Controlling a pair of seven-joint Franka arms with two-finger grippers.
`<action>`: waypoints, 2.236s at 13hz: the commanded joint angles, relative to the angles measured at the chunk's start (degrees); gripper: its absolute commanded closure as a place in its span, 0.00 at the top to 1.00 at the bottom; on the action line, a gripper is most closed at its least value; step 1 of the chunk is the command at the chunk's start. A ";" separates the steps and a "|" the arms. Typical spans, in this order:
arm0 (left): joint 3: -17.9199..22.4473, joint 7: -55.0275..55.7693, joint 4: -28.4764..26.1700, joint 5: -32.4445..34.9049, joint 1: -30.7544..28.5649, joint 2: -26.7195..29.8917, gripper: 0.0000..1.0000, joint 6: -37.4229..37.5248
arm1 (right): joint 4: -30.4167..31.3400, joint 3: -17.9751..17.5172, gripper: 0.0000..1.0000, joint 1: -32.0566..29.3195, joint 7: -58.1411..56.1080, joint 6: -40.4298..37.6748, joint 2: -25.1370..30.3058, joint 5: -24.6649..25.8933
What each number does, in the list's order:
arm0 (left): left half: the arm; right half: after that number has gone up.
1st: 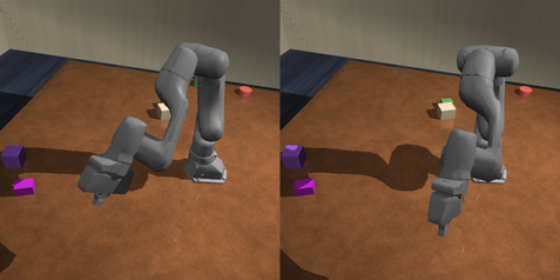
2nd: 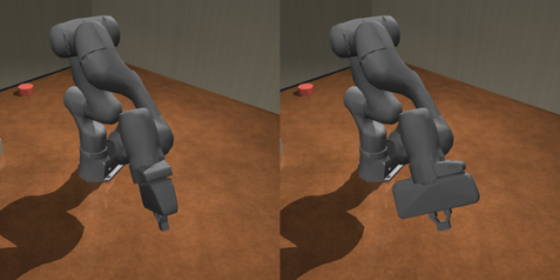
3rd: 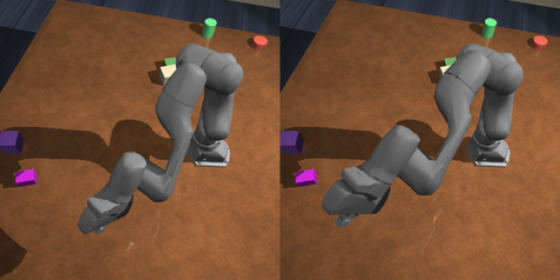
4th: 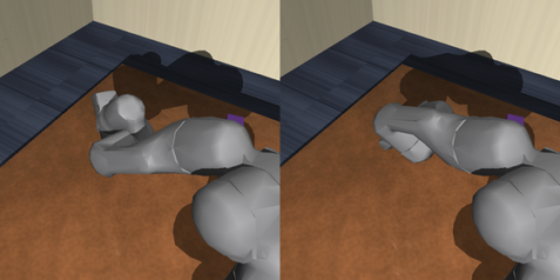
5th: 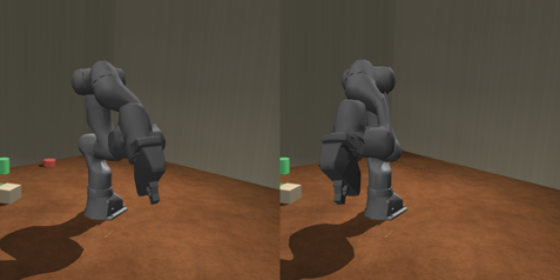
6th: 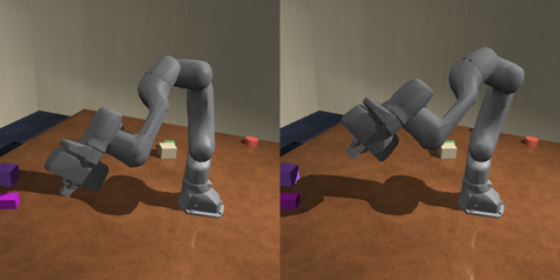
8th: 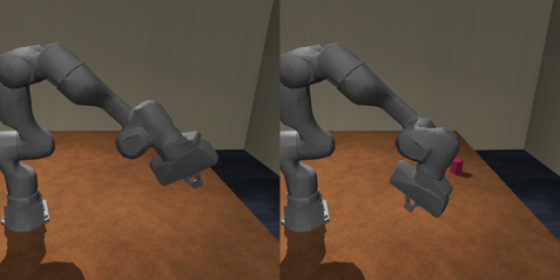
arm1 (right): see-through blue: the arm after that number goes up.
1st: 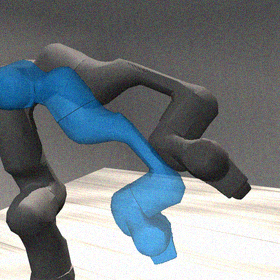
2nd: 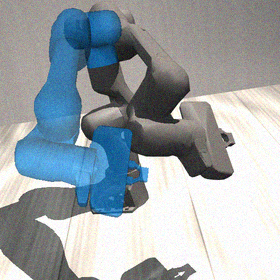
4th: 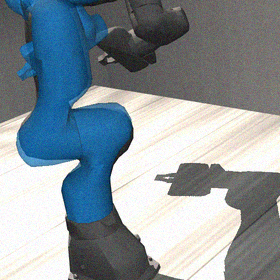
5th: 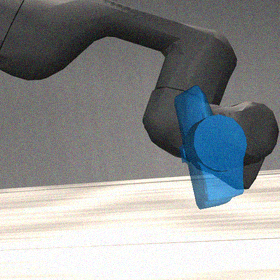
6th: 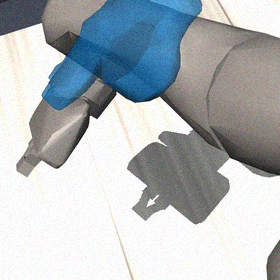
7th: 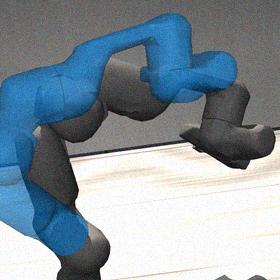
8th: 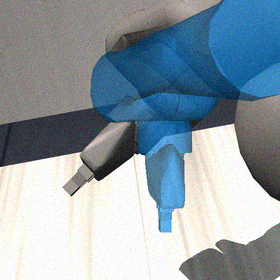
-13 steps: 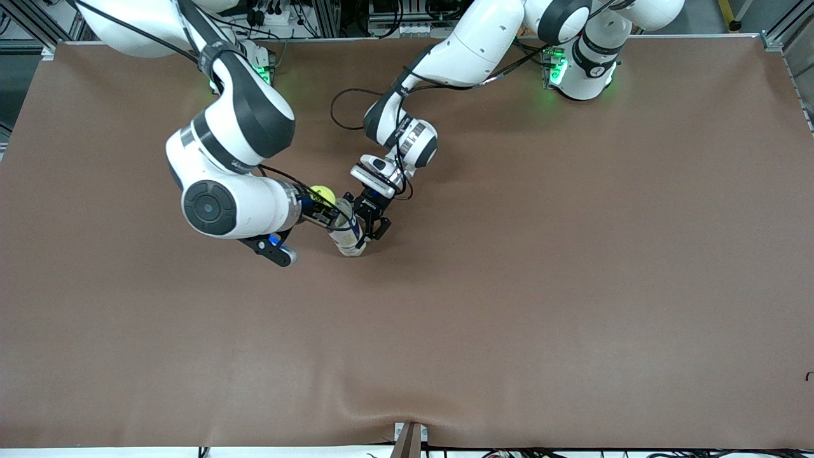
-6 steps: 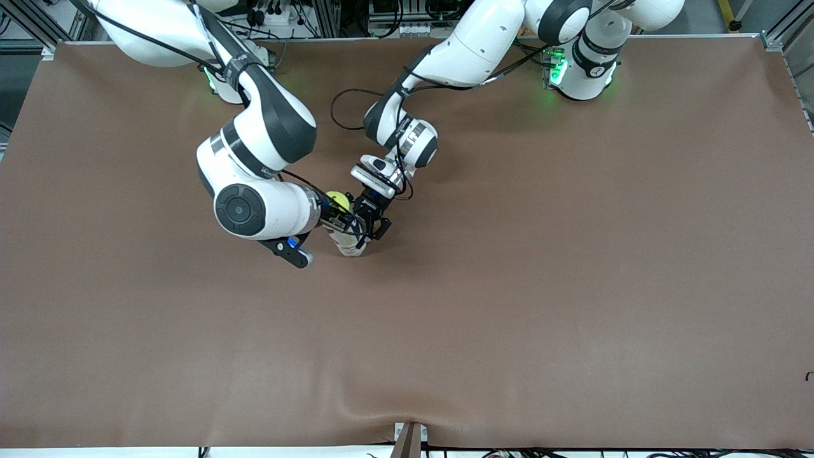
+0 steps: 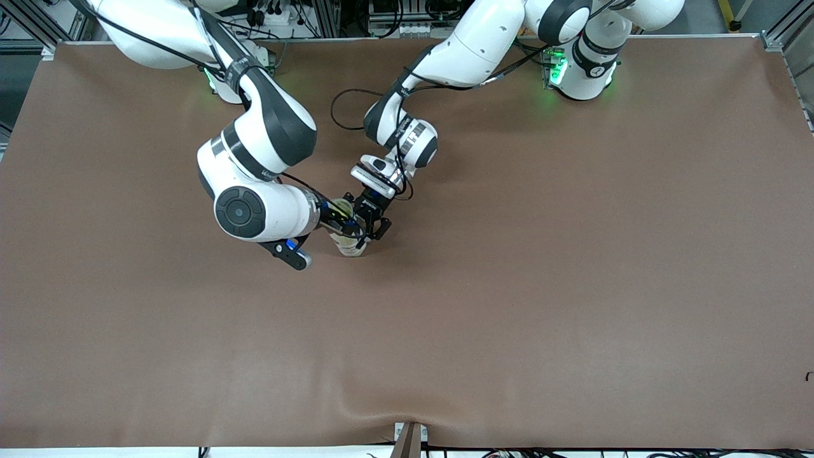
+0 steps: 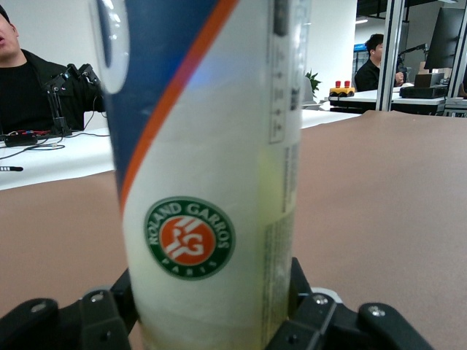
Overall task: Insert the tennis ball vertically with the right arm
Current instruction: 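Open the right gripper and lift it away from the can, then lower the can upright onto the table with the left gripper while the right gripper withdraws, then open the left gripper and raise it away from the can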
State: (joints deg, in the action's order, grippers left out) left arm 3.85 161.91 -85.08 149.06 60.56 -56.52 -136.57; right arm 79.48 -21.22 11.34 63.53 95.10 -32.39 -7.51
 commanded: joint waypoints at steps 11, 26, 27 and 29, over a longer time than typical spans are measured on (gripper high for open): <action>1.16 22.31 -0.96 11.17 0.35 0.18 1.00 -2.74 | -10.65 -0.05 1.00 -12.20 -12.27 -2.89 2.15 1.97; -4.28 21.87 -13.79 4.60 0.61 7.03 1.00 -2.39 | -4.28 9.00 1.00 -16.34 -50.78 -21.90 25.24 10.15; -5.07 21.61 -14.14 1.88 0.79 7.47 1.00 -2.39 | -0.85 9.26 1.00 -17.05 -53.83 -20.84 27.80 10.15; -7.27 21.43 -15.55 -3.14 0.79 9.13 1.00 -2.47 | 3.56 13.19 1.00 -16.62 -60.34 -20.57 31.24 10.15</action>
State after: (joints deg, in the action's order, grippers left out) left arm -4.09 162.33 -96.49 143.34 60.06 -51.20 -137.35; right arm 74.50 -11.13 -4.87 8.53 72.16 -7.10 2.15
